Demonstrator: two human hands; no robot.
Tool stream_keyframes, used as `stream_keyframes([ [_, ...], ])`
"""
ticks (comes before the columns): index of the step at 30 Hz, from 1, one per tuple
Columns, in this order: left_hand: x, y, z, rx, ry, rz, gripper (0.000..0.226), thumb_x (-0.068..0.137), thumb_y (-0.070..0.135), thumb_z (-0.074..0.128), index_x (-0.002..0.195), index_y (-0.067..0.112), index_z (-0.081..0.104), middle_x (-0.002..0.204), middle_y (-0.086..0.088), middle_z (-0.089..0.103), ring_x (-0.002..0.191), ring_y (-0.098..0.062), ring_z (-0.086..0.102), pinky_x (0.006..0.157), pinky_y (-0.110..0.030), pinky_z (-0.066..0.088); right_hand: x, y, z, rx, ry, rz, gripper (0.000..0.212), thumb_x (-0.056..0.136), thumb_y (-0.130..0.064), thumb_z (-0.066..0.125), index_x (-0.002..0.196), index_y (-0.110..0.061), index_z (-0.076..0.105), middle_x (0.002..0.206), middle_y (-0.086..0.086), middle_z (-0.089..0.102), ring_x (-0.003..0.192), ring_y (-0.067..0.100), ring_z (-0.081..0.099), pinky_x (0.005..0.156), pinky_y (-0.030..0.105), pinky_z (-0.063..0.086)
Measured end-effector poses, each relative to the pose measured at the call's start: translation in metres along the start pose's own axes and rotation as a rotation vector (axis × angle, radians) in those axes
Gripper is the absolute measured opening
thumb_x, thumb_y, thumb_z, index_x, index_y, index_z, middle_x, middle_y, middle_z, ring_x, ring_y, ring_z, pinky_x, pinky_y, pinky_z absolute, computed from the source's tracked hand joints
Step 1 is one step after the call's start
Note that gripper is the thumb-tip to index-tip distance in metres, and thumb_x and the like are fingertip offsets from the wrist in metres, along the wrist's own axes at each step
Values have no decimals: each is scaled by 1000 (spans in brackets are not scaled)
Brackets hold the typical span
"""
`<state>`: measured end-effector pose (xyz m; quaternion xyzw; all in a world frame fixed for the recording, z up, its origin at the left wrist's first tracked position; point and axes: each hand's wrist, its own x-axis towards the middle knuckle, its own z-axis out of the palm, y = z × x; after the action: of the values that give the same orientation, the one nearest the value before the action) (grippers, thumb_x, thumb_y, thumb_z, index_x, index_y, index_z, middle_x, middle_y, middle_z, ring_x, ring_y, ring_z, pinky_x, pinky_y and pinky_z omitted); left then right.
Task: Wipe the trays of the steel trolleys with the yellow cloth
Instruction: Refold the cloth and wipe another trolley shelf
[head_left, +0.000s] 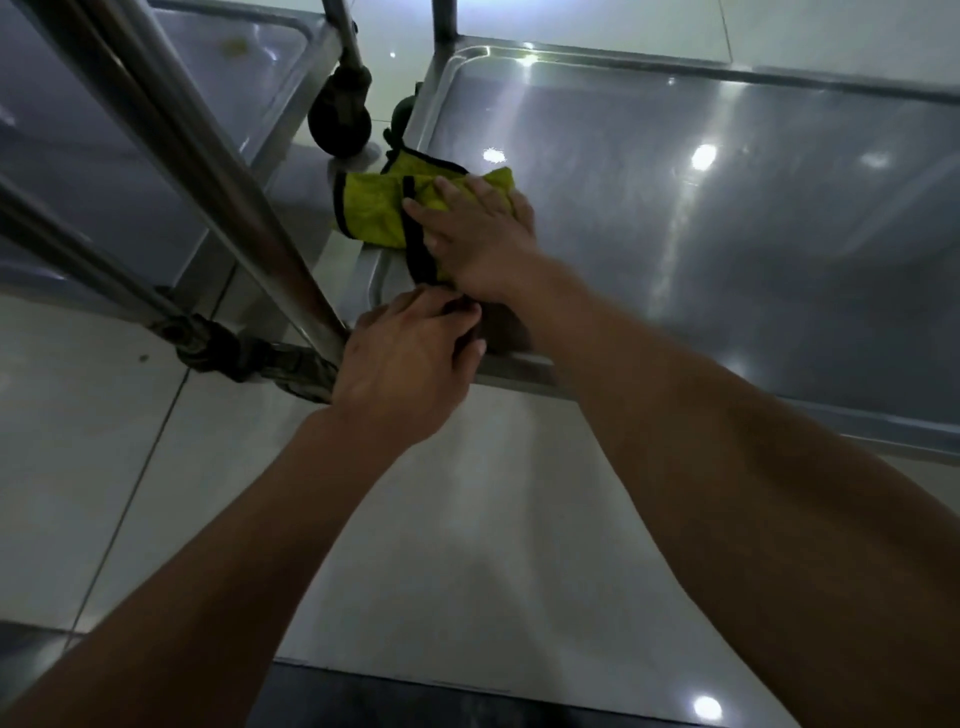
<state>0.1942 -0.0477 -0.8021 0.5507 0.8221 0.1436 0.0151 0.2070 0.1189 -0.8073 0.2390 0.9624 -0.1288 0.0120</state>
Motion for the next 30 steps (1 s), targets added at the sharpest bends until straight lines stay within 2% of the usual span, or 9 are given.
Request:
stream_keyframes([
  [6, 0, 6, -1, -8, -29, -38, 38, 96, 37, 56, 130, 21, 64, 138, 0, 56, 124, -27, 52, 99, -49, 45, -8, 17, 4, 105, 42, 27, 47, 103, -48, 31, 150, -52, 30, 167, -8, 14, 154, 21, 3, 120, 47, -2],
  [12, 12, 25, -8, 133, -151, -121, 34, 95, 41, 52, 121, 20, 60, 128, -4, 52, 119, -30, 49, 89, -50, 45, -54, 84, -3, 96, 110, 262, 49, 99, -52, 34, 147, -54, 32, 166, -10, 16, 153, 17, 4, 121, 44, 2],
  [15, 23, 44, -10, 199, -209, -124, 31, 92, 32, 53, 117, 15, 56, 124, -11, 50, 117, -35, 47, 90, -54, 47, -91, 123, -8, 101, 145, 348, 49, 99, -54, 32, 148, -54, 31, 166, -11, 16, 153, 16, 4, 121, 43, 1],
  [18, 39, 67, -10, 147, -234, -24, 42, 88, 26, 56, 129, 20, 55, 137, -9, 47, 127, -34, 42, 97, -54, 45, -124, 160, -14, 102, 188, 439, 48, 99, -54, 33, 147, -54, 32, 165, -11, 17, 153, 15, 5, 120, 43, 2],
  [21, 54, 87, -6, 109, -270, -12, 47, 89, 25, 54, 136, 24, 54, 143, -7, 44, 130, -34, 39, 102, -55, 42, -158, 199, -23, 83, 200, 529, 49, 100, -53, 32, 149, -52, 31, 165, -10, 17, 153, 16, 5, 120, 45, 3],
  [27, 66, 92, 1, 82, -276, -46, 40, 89, 24, 53, 128, 25, 60, 134, -5, 52, 120, -34, 46, 98, -52, 46, -224, 261, -37, 62, 269, 797, 51, 101, -48, 33, 152, -46, 30, 166, -4, 19, 153, 23, 8, 123, 49, 3],
  [30, 69, 73, -1, 125, -243, -28, 31, 87, 40, 61, 114, 26, 64, 124, -3, 57, 115, -33, 51, 94, -53, 48, -229, 267, -40, 25, 278, 808, 52, 101, -47, 33, 153, -41, 31, 165, 0, 21, 153, 26, 11, 123, 51, 4],
])
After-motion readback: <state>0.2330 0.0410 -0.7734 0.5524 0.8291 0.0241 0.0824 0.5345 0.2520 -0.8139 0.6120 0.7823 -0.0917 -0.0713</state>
